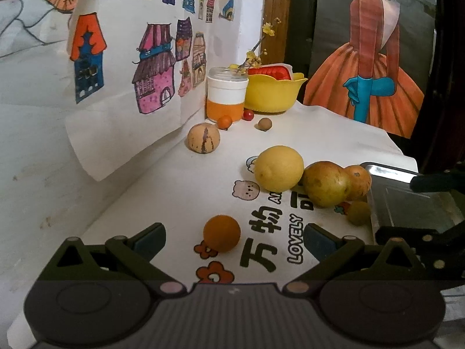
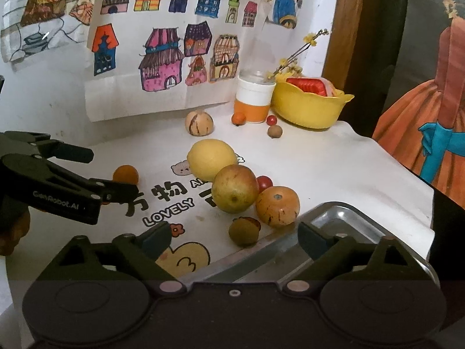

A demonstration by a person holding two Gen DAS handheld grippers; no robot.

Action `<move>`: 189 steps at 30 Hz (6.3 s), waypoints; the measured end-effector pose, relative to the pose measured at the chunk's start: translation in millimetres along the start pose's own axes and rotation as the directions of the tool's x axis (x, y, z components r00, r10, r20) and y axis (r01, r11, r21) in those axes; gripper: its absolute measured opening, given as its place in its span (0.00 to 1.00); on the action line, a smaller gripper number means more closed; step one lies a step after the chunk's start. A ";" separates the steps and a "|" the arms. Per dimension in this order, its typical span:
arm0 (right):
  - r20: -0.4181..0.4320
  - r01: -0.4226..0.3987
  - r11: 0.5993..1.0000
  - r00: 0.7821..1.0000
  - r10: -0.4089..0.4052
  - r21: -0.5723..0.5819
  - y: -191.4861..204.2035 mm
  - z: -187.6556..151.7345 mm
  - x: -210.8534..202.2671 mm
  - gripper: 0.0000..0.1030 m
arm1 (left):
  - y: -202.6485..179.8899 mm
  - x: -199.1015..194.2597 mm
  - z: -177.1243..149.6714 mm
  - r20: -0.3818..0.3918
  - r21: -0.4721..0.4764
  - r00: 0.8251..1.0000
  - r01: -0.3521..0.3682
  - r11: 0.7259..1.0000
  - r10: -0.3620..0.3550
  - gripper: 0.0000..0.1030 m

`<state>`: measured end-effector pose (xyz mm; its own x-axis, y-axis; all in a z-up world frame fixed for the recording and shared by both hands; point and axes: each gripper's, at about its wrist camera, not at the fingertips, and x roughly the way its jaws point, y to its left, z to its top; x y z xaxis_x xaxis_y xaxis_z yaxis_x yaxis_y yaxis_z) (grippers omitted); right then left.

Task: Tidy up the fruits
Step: 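Move the left tool toward the small orange while the right tool approaches the brown kiwi, then close the left tool on the small orange while the right tool closes on the kiwi, then carry the orange in the left tool over the metal tray while the right tool carries the kiwi there, then open the left tool to drop the orange into the tray while the right tool releases the kiwi, then move the left tool toward the yellow lemon while the right tool approaches the pear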

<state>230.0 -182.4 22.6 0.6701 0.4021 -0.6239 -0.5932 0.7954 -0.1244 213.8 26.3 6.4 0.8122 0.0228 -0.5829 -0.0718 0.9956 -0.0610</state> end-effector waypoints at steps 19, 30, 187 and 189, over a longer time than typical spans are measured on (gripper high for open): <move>-0.090 -0.030 1.000 0.995 0.030 -0.006 -6.9 2.4 47.3 0.50 | 0.1 23.5 -1.6 -0.032 -0.010 0.999 0.027 1.000 -0.027 0.81; -0.095 -0.022 1.000 0.995 0.020 -0.018 -1.7 0.1 53.7 0.30 | 0.8 28.7 -1.5 -0.054 0.005 0.999 -0.005 1.000 0.005 0.58; 0.056 0.083 0.996 0.995 -0.084 0.029 17.3 -17.1 -48.7 0.99 | -8.2 -24.7 -7.0 0.002 -0.114 1.000 0.018 0.993 -0.017 1.00; 0.050 0.081 0.997 0.995 -0.082 0.014 16.7 -13.9 -42.1 0.99 | -3.2 -20.1 -5.2 -0.009 -0.121 1.000 0.009 0.993 -0.010 1.00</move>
<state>185.6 -192.3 36.1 0.7379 0.3583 -0.5719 -0.5306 0.8317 -0.1636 194.7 22.2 14.1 0.8078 0.0119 -0.5894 -0.1343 0.9772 -0.1642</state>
